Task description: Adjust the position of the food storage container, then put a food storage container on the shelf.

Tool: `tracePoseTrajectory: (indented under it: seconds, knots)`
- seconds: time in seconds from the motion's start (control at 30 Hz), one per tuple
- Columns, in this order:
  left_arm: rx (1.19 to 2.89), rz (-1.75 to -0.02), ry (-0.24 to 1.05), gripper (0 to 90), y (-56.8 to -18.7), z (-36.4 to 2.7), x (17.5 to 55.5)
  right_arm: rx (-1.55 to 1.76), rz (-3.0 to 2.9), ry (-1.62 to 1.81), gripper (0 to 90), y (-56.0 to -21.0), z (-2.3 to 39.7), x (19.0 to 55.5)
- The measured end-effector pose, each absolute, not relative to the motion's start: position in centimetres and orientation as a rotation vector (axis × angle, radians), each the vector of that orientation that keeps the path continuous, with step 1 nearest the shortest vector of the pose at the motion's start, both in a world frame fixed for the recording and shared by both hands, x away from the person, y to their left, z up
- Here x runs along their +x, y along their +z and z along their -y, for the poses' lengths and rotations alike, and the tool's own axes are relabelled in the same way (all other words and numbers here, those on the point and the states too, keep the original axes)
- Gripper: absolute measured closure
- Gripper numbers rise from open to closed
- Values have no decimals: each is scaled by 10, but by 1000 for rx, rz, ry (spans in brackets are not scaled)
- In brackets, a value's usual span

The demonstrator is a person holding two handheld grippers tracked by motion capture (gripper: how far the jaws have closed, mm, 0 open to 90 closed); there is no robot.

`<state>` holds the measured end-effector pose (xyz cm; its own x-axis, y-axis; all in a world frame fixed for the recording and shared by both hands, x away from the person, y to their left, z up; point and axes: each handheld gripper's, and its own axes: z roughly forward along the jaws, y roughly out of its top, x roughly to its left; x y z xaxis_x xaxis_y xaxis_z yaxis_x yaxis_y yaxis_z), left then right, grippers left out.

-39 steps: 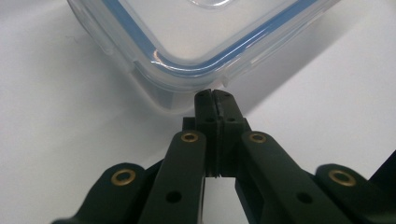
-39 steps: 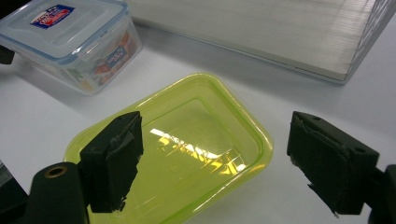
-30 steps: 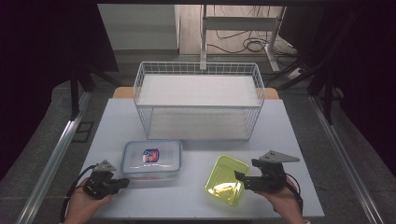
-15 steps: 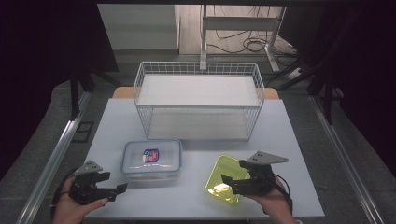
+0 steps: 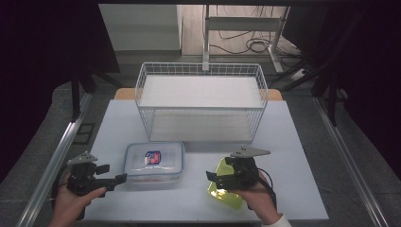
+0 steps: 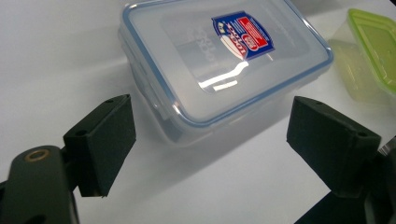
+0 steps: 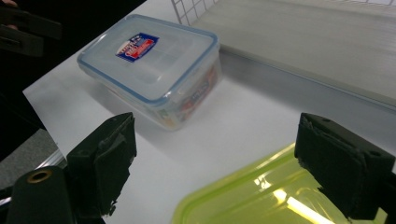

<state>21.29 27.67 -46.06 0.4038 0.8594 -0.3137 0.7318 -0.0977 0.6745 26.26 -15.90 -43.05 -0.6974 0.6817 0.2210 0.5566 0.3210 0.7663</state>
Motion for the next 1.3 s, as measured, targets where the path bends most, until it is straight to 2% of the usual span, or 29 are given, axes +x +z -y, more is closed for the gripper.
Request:
tracePoseTrajectory:
  seconds: [0.63, 1.3]
  knots:
    - [1810, -1381, 212, 150, -455, -290, 222, 1153, -2485, 1310, 132, -426, 128, 279]
    - [1772, -1390, 144, 128, -458, -283, 252, 1155, -2598, 1273, 147, -435, 74, 306]
